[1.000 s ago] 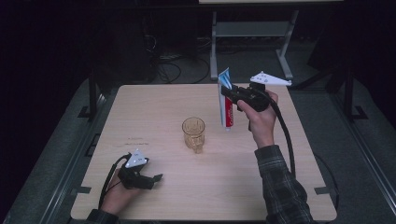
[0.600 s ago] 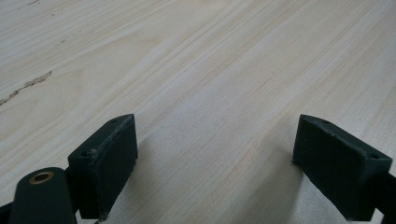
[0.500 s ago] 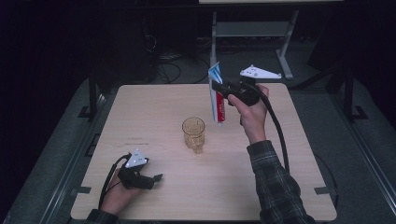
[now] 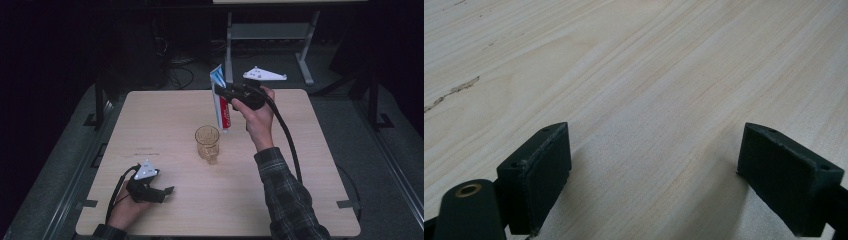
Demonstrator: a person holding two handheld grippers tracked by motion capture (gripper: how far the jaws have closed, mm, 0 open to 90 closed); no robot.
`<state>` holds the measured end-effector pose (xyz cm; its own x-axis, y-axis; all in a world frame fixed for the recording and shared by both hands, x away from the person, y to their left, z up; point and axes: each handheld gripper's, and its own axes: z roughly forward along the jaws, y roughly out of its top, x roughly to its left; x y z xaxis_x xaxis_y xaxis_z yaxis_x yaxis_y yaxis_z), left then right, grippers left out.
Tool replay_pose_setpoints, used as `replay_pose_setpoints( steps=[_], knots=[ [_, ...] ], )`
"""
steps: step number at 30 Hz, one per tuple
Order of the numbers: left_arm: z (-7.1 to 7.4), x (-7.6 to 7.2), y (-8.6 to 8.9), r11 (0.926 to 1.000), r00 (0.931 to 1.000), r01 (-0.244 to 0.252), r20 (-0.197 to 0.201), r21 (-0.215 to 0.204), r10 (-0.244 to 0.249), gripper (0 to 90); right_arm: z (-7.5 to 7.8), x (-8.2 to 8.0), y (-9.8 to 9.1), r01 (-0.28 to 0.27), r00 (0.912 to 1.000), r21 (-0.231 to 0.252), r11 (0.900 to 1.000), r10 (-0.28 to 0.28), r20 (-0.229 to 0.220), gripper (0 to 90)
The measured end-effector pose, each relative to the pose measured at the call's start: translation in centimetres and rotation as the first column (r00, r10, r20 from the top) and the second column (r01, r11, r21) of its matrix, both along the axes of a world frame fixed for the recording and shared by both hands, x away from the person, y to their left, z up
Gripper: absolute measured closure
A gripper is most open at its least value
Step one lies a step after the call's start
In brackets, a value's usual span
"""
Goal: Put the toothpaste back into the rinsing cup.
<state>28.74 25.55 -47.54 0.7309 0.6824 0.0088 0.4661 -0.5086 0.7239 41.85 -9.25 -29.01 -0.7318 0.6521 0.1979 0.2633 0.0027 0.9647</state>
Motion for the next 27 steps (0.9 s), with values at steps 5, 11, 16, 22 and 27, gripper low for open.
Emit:
replay_pose_setpoints(
  steps=[5,11,16,22,27],
  knots=[
    [0.0,0.0,0.0,1.0,1.0,-0.001,-0.002,-0.003,0.001,13.2,0.1,0.3,1.0,-0.014,0.9999,0.009,0.9999,0.014,0.0,70.4],
    [0.0,0.0,0.0,1.0,1.0,-0.001,-0.003,-0.004,0.001,13.2,-0.3,0.7,2.5,-0.032,0.9994,-0.011,0.9994,0.032,-0.011,70.4],
    [0.0,0.0,0.0,1.0,1.0,-0.001,-0.002,-0.003,0.001,13.2,-0.7,1.0,3.6,-0.047,0.9987,-0.028,0.9985,0.047,-0.02,70.4],
    [0.0,0.0,0.0,1.0,1.0,-0.001,-0.002,-0.004,0.001,13.2,-1.3,1.3,4.3,-0.058,0.9978,-0.043,0.9974,0.057,-0.035,70.4],
    [0.0,0.0,0.0,1.0,1.0,-0.001,-0.002,-0.005,0.001,13.2,-2.0,1.6,4.8,-0.065,0.9968,-0.055,0.9964,0.062,-0.05,70.4]
  ],
)
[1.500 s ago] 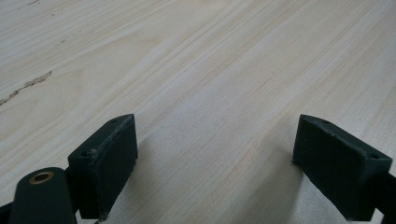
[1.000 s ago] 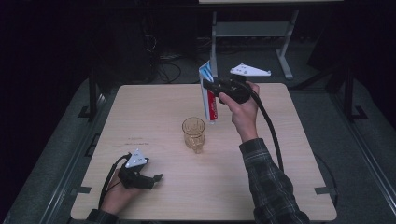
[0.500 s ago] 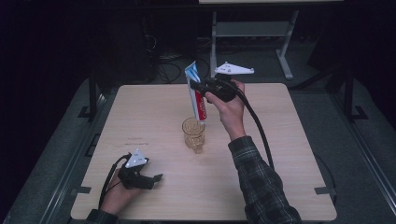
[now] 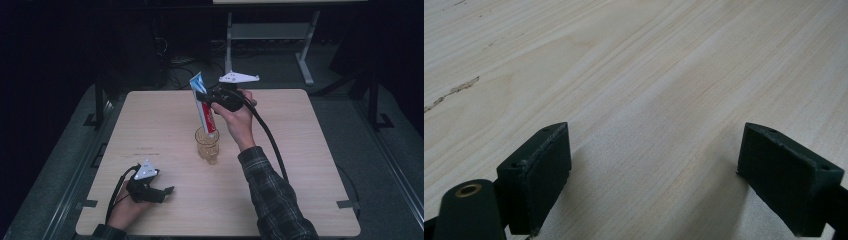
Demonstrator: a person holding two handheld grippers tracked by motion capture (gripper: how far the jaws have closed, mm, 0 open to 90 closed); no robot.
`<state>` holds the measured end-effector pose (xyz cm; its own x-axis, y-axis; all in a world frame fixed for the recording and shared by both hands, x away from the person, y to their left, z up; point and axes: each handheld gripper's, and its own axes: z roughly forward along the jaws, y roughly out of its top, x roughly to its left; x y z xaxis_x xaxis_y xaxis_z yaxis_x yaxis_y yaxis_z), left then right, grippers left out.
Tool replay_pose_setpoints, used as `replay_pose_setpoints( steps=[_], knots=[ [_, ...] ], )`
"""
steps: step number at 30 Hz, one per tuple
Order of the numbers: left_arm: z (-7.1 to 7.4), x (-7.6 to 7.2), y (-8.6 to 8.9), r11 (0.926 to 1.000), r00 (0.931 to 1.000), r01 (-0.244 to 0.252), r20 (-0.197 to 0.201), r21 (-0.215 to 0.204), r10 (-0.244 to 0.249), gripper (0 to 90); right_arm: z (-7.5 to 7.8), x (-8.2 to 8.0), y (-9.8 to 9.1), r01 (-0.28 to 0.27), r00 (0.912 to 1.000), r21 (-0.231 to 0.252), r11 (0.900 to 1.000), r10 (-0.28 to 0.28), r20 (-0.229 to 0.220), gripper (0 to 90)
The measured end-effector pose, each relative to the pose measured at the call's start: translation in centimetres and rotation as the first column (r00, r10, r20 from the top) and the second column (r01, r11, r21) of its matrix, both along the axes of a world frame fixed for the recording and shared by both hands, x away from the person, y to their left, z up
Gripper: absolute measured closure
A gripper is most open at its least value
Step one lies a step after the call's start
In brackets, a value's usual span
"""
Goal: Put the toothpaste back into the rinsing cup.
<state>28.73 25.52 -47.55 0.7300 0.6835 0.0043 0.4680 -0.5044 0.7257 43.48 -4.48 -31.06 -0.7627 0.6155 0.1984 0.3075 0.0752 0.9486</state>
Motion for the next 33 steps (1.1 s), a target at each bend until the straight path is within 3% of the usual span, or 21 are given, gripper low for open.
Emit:
replay_pose_setpoints(
  steps=[33],
  knots=[
    [0.0,0.0,0.0,1.0,1.0,0.003,0.0,0.005,-0.003,13.2,-4.4,0.4,0.9,-0.032,0.9965,-0.068,0.9972,0.027,-0.08,70.4]
  ],
)
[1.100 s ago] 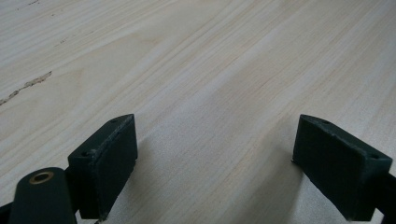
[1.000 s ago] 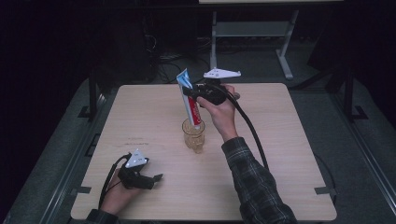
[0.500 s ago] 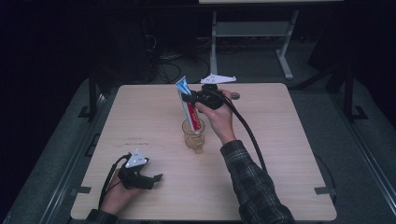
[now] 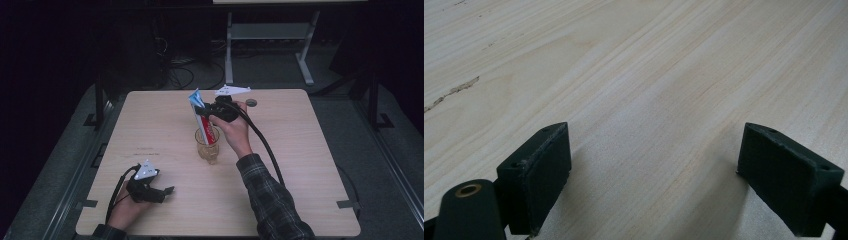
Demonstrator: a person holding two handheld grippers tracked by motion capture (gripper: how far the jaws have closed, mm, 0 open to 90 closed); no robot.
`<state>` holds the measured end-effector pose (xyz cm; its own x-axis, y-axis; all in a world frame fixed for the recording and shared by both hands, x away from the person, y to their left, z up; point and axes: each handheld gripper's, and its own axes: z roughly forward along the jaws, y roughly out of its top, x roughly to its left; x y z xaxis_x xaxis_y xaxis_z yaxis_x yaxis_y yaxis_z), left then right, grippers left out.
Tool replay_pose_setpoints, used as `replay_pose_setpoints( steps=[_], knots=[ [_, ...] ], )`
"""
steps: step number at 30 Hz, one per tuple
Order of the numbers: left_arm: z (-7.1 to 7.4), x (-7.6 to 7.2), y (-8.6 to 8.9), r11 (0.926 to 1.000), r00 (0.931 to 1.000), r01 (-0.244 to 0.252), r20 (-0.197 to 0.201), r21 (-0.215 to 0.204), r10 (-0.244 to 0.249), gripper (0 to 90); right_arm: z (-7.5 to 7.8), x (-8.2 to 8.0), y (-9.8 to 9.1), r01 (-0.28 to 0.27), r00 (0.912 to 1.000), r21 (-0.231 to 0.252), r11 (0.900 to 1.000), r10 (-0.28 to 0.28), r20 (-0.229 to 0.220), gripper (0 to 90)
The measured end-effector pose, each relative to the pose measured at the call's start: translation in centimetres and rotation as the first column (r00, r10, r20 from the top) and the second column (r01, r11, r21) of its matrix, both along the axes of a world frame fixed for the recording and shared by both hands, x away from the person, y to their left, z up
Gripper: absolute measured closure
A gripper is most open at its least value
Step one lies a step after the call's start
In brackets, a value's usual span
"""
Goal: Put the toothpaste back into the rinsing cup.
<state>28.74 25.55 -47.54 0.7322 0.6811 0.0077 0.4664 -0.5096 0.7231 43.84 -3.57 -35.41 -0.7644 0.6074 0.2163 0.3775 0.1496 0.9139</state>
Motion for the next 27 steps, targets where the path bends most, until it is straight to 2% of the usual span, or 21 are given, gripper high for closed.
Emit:
replay_pose_setpoints(
  steps=[14,27],
  knots=[
    [0.0,0.0,0.0,1.0,1.0,0.0,-0.001,0.0,0.0,13.2,-1.8,-0.4,-0.1,-0.012,0.9997,-0.019,0.9998,0.011,-0.021,70.4],
    [0.0,0.0,0.0,1.0,1.0,0.0,-0.001,0.0,0.0,13.2,-2.5,-0.8,-0.2,-0.021,0.9995,-0.033,0.9992,0.02,-0.023,70.2]
  ],
)
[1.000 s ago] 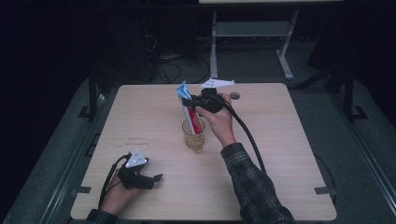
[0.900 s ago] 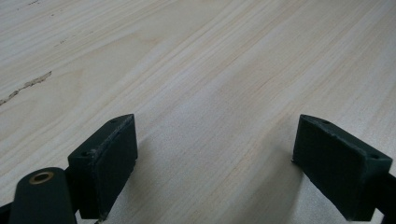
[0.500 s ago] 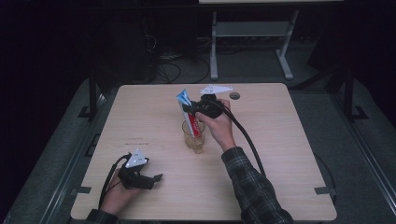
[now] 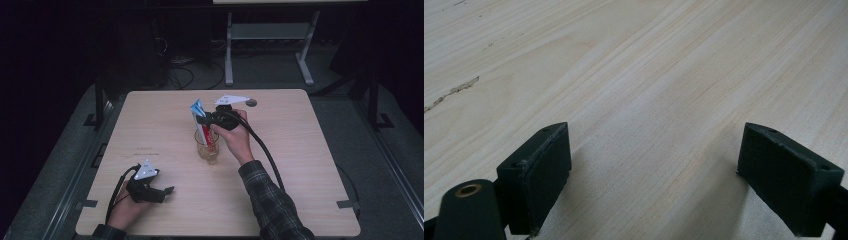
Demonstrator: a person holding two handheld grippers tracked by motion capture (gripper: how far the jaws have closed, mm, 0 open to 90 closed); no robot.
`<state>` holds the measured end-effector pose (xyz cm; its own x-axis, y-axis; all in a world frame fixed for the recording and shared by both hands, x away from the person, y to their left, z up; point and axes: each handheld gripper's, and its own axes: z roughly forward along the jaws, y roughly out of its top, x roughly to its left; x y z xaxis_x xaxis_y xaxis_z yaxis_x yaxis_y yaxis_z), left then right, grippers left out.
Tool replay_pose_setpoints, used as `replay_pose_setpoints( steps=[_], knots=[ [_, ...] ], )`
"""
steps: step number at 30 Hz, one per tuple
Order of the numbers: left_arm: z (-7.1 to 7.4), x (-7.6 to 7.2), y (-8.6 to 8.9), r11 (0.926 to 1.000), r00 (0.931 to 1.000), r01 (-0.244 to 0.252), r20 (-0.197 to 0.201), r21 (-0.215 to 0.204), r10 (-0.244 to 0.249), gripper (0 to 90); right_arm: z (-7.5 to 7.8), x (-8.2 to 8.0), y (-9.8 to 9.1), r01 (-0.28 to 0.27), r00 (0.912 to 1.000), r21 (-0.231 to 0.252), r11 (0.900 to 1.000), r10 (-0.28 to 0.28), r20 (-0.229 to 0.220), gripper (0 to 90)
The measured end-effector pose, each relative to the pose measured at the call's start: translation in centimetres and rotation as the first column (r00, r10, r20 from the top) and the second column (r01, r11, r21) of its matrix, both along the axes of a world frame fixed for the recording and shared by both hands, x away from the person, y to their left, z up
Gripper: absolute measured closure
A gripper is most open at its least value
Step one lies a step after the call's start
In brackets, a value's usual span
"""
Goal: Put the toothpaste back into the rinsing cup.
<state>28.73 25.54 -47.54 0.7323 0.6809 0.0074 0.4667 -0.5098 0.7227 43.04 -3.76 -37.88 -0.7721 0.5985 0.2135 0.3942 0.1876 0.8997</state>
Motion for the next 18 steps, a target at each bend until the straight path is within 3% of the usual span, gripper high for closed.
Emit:
replay_pose_setpoints(
  steps=[18],
  knots=[
    [0.0,0.0,0.0,1.0,1.0,0.001,0.001,0.0,-0.001,13.2,-0.5,-0.33,-0.61,-0.007,1.0,-0.005,1.0,0.007,-0.007,67.9]
  ],
)
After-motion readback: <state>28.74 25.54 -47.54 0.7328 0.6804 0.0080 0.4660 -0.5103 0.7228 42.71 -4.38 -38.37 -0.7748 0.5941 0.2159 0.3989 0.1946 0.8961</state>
